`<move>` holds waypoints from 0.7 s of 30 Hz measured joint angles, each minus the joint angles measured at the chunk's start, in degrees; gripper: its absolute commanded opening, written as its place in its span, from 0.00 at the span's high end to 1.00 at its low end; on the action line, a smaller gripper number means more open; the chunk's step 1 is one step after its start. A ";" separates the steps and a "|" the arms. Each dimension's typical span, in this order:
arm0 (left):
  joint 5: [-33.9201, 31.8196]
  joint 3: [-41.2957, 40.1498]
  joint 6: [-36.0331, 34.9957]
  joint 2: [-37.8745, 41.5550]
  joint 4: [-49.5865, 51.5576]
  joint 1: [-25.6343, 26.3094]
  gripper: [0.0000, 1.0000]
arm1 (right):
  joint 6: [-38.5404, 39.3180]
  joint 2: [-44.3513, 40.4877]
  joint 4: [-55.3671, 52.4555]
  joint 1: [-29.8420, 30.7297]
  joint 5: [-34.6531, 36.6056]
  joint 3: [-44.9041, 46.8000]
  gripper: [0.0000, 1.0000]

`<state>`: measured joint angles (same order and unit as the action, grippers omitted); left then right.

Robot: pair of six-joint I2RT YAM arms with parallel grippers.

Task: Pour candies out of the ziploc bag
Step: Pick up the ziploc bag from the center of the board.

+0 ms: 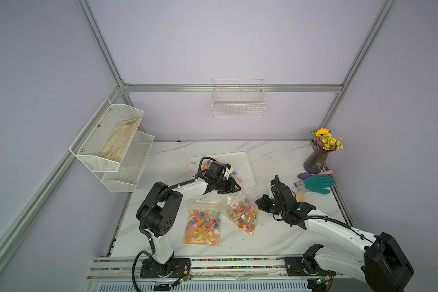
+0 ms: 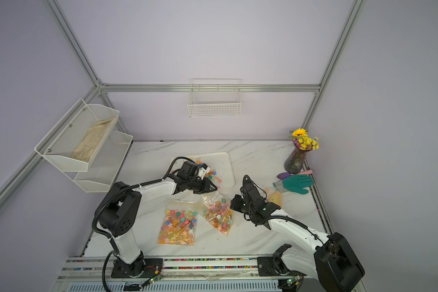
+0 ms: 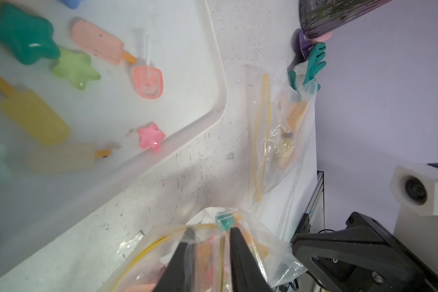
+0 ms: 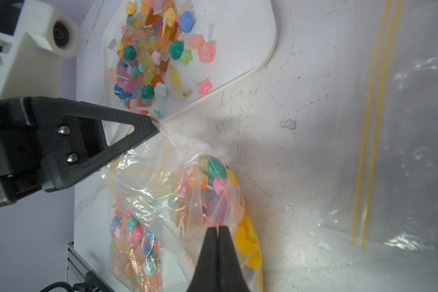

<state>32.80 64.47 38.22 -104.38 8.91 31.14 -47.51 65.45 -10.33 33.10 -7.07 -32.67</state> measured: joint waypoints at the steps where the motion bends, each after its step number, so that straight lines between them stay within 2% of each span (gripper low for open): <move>1: 0.00 0.15 -0.07 0.00 0.17 0.00 0.84 | 0.00 0.00 0.00 0.00 0.02 0.00 1.00; 5: 0.04 1.11 0.04 0.00 0.48 0.00 0.91 | 0.00 -0.02 -0.09 0.00 0.11 0.00 1.00; 7: 0.04 1.42 -0.09 0.00 0.63 0.00 1.00 | 0.02 -0.28 -0.42 0.00 0.20 0.00 1.00; 21: 0.26 1.68 -0.26 1.79 1.11 0.00 1.00 | 0.00 -4.79 -4.00 0.00 1.99 -0.90 1.00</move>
<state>33.06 66.15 37.95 -102.59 10.02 31.14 -47.51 60.66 -14.33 33.10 -5.08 -33.56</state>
